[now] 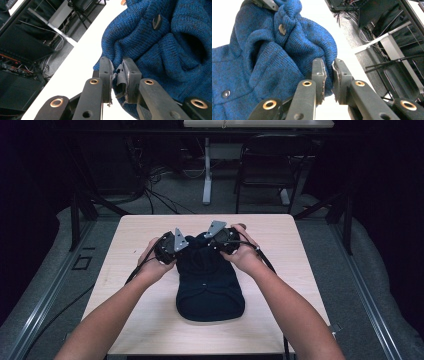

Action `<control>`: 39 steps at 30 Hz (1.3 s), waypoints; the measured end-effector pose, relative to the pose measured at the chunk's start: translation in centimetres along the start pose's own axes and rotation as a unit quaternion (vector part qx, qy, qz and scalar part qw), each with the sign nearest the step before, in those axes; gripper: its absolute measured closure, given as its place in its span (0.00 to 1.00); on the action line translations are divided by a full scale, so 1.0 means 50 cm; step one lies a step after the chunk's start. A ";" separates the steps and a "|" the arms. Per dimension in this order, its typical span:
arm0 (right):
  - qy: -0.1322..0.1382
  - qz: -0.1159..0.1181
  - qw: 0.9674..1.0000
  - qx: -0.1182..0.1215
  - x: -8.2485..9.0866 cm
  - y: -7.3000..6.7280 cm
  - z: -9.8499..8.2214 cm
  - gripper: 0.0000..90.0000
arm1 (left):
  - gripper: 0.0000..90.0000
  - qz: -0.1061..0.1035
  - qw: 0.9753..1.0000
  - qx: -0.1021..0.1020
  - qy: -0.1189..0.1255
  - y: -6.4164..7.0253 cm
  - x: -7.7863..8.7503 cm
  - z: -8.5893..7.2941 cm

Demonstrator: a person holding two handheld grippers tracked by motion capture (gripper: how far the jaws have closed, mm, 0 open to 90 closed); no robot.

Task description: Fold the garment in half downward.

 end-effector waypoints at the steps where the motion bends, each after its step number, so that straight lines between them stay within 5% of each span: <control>1: 0.001 0.001 1.000 0.000 0.000 -0.003 0.001 0.89 | 0.89 -0.001 1.000 0.000 0.000 0.002 -0.001 -0.002; 16: 0.007 0.005 1.000 0.013 0.015 -0.030 -0.018 0.89 | 0.89 -0.013 1.000 0.006 0.013 0.016 0.011 -0.002; 28: 0.018 -0.002 1.000 -0.001 0.027 -0.015 -0.015 0.88 | 0.89 -0.002 0.999 0.016 0.035 -0.013 0.044 0.024; 30: 0.025 -0.011 1.000 0.007 0.039 -0.019 -0.015 0.88 | 0.89 -0.006 0.999 0.010 0.042 -0.002 0.056 0.020; 31: 0.029 -0.024 0.999 0.032 0.054 -0.034 -0.019 0.88 | 0.89 -0.006 0.999 0.005 0.046 0.008 0.063 0.015; 39: 0.035 -0.032 0.997 0.068 0.076 -0.089 -0.051 0.88 | 0.89 0.003 0.998 -0.024 0.058 0.066 0.096 -0.017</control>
Point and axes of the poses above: each handheld gripper's, and its own axes: x roughly backward along the jaws, z roughly out of its top, y roughly to its right, the point moved 9 cm from there along -x, roughly forward along the jaws, and after that the axes turned 13 degrees about -y, right-handed, at the moved point
